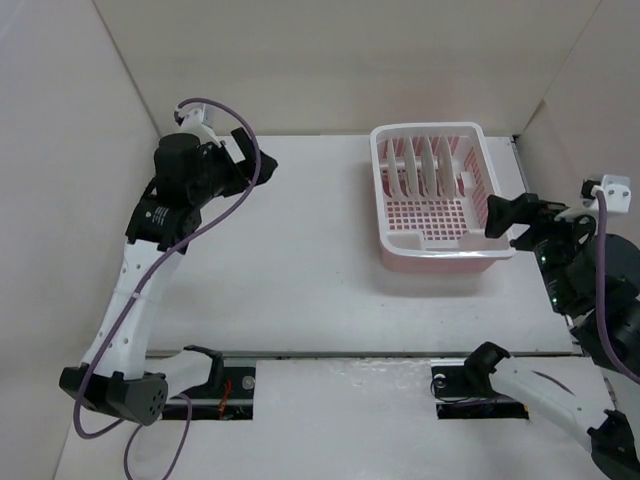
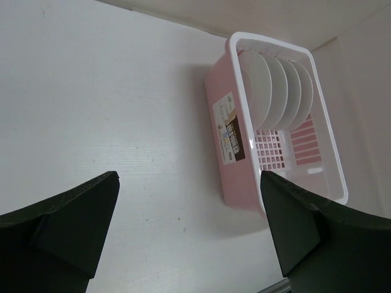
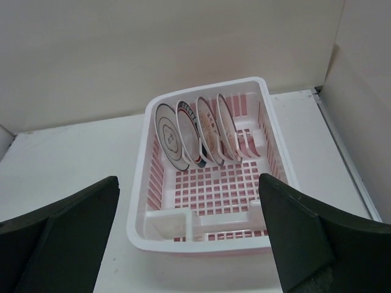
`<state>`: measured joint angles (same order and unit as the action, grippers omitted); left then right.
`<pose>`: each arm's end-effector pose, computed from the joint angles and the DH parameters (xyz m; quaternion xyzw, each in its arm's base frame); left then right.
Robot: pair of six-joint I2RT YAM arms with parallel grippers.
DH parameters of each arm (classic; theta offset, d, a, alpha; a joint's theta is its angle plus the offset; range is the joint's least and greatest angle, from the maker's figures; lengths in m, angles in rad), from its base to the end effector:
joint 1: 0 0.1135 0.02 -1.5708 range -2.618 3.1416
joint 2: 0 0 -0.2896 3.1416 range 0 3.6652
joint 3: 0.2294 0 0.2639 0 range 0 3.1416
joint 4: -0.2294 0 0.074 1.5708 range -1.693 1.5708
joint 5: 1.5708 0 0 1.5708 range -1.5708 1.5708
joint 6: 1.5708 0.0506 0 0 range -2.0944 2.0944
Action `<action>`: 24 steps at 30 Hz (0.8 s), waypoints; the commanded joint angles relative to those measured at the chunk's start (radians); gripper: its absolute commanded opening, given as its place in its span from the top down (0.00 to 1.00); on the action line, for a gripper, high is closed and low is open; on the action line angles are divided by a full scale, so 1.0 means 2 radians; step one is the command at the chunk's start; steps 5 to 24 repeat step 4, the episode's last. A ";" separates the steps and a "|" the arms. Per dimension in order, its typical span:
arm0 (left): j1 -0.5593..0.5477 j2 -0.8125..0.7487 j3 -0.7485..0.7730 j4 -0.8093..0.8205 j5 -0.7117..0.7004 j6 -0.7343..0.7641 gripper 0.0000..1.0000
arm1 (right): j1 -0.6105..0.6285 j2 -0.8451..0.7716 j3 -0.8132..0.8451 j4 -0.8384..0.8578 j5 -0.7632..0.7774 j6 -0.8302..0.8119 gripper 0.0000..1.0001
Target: Load the plates into the dish rack
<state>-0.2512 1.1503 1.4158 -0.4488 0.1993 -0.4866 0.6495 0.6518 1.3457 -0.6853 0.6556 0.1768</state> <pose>0.2450 -0.0732 0.4807 -0.0267 0.7672 -0.3008 0.5659 0.0689 0.0136 0.5006 0.0662 0.7016 0.0623 0.7068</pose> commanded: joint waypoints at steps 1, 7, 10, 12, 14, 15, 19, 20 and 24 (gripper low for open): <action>-0.002 -0.017 -0.008 -0.003 -0.020 0.009 0.00 | 0.004 0.001 -0.008 -0.012 0.011 0.005 0.00; -0.002 -0.027 -0.012 -0.003 -0.030 0.009 0.00 | 0.004 0.001 -0.003 -0.018 0.016 0.005 0.00; -0.002 -0.027 -0.012 -0.003 -0.030 0.009 0.00 | 0.004 0.001 -0.003 -0.018 0.016 0.005 0.00; -0.002 -0.027 -0.012 -0.003 -0.030 0.009 0.00 | 0.004 0.001 -0.003 -0.018 0.016 0.005 0.00; -0.002 -0.027 -0.012 -0.003 -0.030 0.009 0.00 | 0.004 0.001 -0.003 -0.018 0.016 0.005 0.00; -0.002 -0.027 -0.012 -0.003 -0.030 0.009 0.00 | 0.004 0.001 -0.003 -0.018 0.016 0.005 0.00; -0.002 -0.027 -0.012 -0.003 -0.030 0.009 0.00 | 0.004 0.001 -0.003 -0.018 0.016 0.005 0.00; -0.002 -0.027 -0.012 -0.003 -0.030 0.009 0.00 | 0.004 0.001 -0.003 -0.018 0.016 0.005 0.00; -0.002 -0.027 -0.012 -0.003 -0.030 0.009 0.00 | 0.004 0.001 -0.003 -0.018 0.016 0.005 0.00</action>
